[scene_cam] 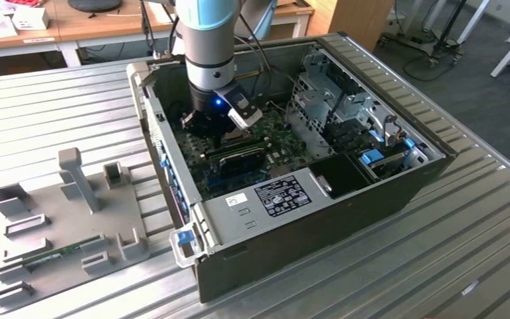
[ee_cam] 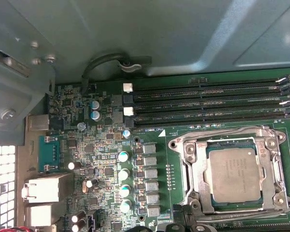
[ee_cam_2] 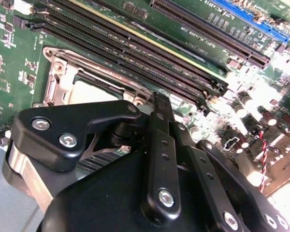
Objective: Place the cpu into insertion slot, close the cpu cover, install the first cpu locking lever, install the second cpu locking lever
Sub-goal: 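Install the second cpu locking lever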
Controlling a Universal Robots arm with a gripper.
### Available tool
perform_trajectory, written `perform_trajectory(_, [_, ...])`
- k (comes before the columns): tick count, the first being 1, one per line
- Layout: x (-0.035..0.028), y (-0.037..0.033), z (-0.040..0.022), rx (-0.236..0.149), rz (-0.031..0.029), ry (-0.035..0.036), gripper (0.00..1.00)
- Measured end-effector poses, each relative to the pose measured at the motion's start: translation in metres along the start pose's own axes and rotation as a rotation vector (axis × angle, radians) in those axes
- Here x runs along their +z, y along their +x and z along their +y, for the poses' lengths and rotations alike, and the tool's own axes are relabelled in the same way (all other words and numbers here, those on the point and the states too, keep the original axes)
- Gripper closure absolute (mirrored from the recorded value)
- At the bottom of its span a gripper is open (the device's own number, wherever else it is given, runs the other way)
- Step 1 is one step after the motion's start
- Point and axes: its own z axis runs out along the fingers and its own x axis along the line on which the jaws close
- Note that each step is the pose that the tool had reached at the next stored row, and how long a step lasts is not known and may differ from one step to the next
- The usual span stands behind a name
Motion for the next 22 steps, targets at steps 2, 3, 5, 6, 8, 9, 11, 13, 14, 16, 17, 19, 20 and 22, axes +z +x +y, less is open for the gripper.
perform_trajectory(2, [0.0000,0.0001,-0.0001,0.000,-0.0001,-0.0001,0.90])
perform_trajectory(3, [0.0000,0.0001,-0.0001,0.000,-0.0001,-0.0001,0.90])
perform_trajectory(5, [0.0000,0.0001,-0.0001,0.000,-0.0001,-0.0001,0.90])
perform_trajectory(6, [0.0000,0.0003,-0.0004,0.000,-0.0002,0.0000,0.90])
perform_trajectory(8, [0.0000,0.0003,-0.0006,0.000,-0.0001,0.0000,0.90])
perform_trajectory(9, [0.0000,0.0003,-0.0006,0.000,-0.0001,-0.0001,0.90])
perform_trajectory(11, [0.0000,0.0003,-0.0006,0.000,-0.0001,0.0000,0.90])
perform_trajectory(13, [0.0000,0.0004,-0.0007,0.000,-0.0002,0.0002,0.90])
perform_trajectory(14, [-0.0001,0.0004,-0.0011,0.000,-0.0001,0.0002,0.90])
perform_trajectory(16, [-0.0001,0.0004,-0.0017,0.000,-0.0001,0.0003,0.90])
perform_trajectory(17, [-0.0002,0.0003,-0.0021,0.000,-0.0001,0.0003,0.90])
perform_trajectory(19, [-0.0002,0.0004,-0.0029,0.000,0.0000,0.0006,0.90])
perform_trajectory(20, [-0.0002,0.0004,-0.0032,0.000,-0.0001,0.0005,0.90])
perform_trajectory(22, [-0.0001,0.0006,-0.0035,0.000,-0.0002,0.0004,0.90])
